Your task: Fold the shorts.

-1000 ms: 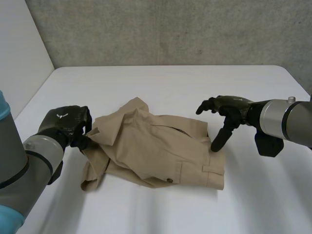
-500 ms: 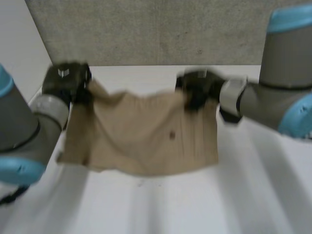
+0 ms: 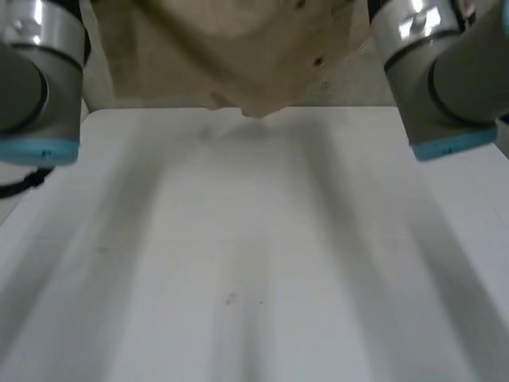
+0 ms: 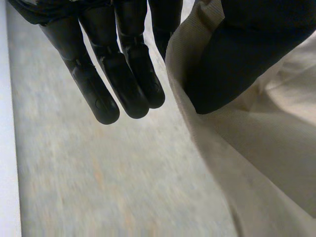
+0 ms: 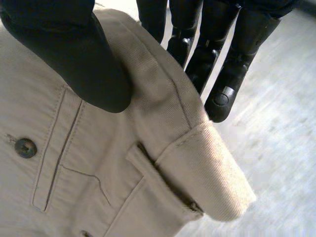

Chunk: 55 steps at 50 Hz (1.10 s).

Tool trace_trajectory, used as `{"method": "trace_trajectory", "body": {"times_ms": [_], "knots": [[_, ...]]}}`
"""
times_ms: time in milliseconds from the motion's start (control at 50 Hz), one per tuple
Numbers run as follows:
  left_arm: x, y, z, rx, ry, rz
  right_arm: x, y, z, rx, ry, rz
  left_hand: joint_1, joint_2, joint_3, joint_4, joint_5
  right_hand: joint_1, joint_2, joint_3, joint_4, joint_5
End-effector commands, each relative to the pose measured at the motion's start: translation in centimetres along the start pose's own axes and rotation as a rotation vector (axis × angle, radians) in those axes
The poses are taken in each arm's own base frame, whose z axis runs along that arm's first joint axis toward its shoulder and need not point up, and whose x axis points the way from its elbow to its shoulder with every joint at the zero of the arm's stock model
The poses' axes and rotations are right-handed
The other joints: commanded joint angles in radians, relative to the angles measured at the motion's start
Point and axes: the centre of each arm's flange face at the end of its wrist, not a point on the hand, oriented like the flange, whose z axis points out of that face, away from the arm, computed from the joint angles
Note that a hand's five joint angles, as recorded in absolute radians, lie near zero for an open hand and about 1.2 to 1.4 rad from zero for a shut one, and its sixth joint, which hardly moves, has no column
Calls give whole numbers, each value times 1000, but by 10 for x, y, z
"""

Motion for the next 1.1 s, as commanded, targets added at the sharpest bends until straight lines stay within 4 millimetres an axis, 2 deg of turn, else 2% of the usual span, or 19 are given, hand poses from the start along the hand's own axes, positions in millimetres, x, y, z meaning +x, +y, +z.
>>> {"method": "trace_trajectory", "body": {"times_ms": [20,40,60,100,120,140,220,300,360,420,520,620,700,780,880,1000,1100], "knots": [[4,77,-83,-346,65,-35,-41,67,-69,-400,-191,8,247,198,204,198,249,416,215,210,198,241],[4,83,-91,-376,72,-36,-46,73,-78,-448,-220,5,247,198,204,198,249,416,215,210,198,241],[5,95,-108,-437,83,-37,-58,89,-99,-555,-288,-10,247,198,204,198,249,416,215,210,198,241],[6,104,-124,-494,91,-34,-67,102,-116,-640,-343,-25,247,198,204,198,249,416,215,210,198,241],[6,108,-131,-520,92,-33,-74,109,-133,-714,-393,-28,247,198,204,198,249,416,215,210,198,241],[5,114,-145,-570,91,-30,-77,111,-141,-743,-419,-26,247,198,204,198,249,416,215,210,198,241],[3,126,-176,-684,91,-22,-89,116,-172,-838,-492,-2,247,198,204,198,249,416,215,210,198,241],[-1,130,-200,-778,94,14,-96,116,-196,-891,-537,16,230,181,187,181,232,416,215,210,198,241],[-4,121,-213,-824,117,77,-99,109,-211,-917,-566,25,-13,-62,-56,-62,-11,416,215,210,198,241],[-8,114,-219,-837,132,133,-100,102,-219,-921,-574,28,-140,-189,-183,-189,-138,416,215,210,198,241],[-15,92,-224,-802,151,248,-97,92,-231,-884,-555,20,-571,-620,-614,-620,-569,416,215,210,198,241],[-12,74,-232,-764,175,289,-96,87,-236,-848,-532,13,-797,-847,-841,-847,-795,416,215,210,198,241],[2,56,-239,-720,218,271,-97,87,-243,-853,-538,15,-856,-906,-899,-906,-854,416,215,210,198,241],[18,46,-249,-712,268,253,-98,88,-245,-860,-541,17,-856,-906,-900,-906,-854,416,215,210,198,241],[24,48,-257,-743,234,243,-99,87,-247,-868,-537,35,-859,-909,-903,-909,-857,416,215,210,198,241],[45,51,-273,-784,259,234,-99,87,-248,-876,-527,64,-868,-918,-911,-917,-866,416,215,210,198,241],[50,58,-283,-822,261,259,-99,88,-248,-882,-517,80,-874,-923,-917,-923,-872,416,215,210,198,241]]}}
